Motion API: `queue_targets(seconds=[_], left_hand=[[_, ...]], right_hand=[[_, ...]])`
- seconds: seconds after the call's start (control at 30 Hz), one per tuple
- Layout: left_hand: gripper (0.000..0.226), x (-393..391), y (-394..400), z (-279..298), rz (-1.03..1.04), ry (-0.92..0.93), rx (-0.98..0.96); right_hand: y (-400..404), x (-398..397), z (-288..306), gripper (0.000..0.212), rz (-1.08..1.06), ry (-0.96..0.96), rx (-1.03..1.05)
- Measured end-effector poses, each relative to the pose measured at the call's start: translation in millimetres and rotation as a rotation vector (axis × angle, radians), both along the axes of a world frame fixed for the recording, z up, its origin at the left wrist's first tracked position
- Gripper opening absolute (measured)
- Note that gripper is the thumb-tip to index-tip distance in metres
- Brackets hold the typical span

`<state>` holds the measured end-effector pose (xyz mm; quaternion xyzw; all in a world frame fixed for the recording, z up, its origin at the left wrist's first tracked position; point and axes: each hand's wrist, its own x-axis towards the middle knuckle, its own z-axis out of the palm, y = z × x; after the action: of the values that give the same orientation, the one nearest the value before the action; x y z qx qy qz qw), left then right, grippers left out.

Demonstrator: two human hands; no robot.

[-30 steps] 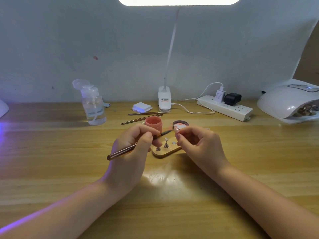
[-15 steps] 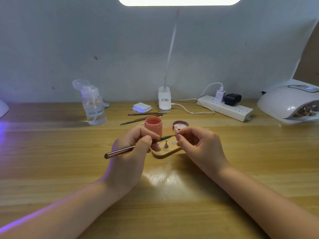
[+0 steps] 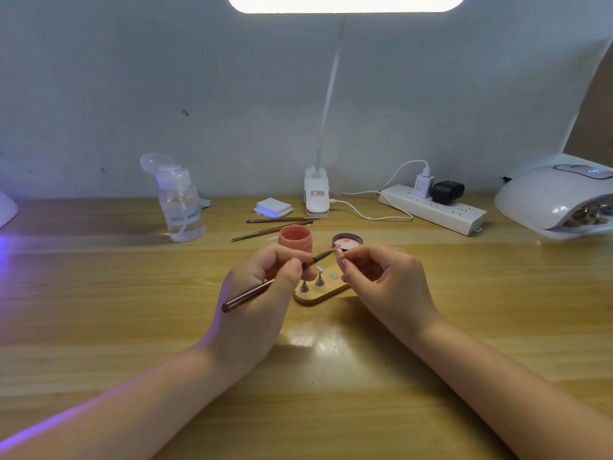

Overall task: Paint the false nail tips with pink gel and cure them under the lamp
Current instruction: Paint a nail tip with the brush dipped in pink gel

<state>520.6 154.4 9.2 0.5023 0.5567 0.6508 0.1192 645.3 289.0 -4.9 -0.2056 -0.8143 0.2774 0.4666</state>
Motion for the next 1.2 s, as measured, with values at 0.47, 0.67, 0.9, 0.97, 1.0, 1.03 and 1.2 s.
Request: queue_targets(seconds=[0.47,0.67,0.9,0.97,1.0,1.03,1.2], left_hand=[[0.019,-2.3,0.4,-2.3,-0.008,0.003,0.039],[0.019,-1.0,1.3,-3.2,-0.017,0.004,-0.003],[0.018,-1.1,0.7,-2.3,-0.024,0.031,0.000],[0.018,-1.8,0.7,-3.4,-0.017,0.014,-0.011],[0.019,-2.9,0.5,-3.5,-0.004,-0.001,-0.003],[0.019,-3.6,0.5,-3.2,0.008,-0.011,0.009],[0.017,-0.6,0.2,-1.3,-0.036,0.019,0.011]], right_hand=[[-0.2,0.8,1.0,0.006,-0.058,-0.043,0.021],[-0.6,0.2,1.2,0.006,-0.059,-0.048,0.021],[-0.4,-0.1,1.2,0.006,-0.049,-0.046,0.012],[0.1,-0.4,0.6,0.005,-0.048,-0.039,-0.002],[0.4,-0.5,0.3,0.004,-0.049,-0.034,-0.005],[0.7,-0.5,0.0,0.004,-0.053,-0.029,-0.007],[0.0,-0.6,0.4,0.003,-0.035,-0.021,-0.020]])
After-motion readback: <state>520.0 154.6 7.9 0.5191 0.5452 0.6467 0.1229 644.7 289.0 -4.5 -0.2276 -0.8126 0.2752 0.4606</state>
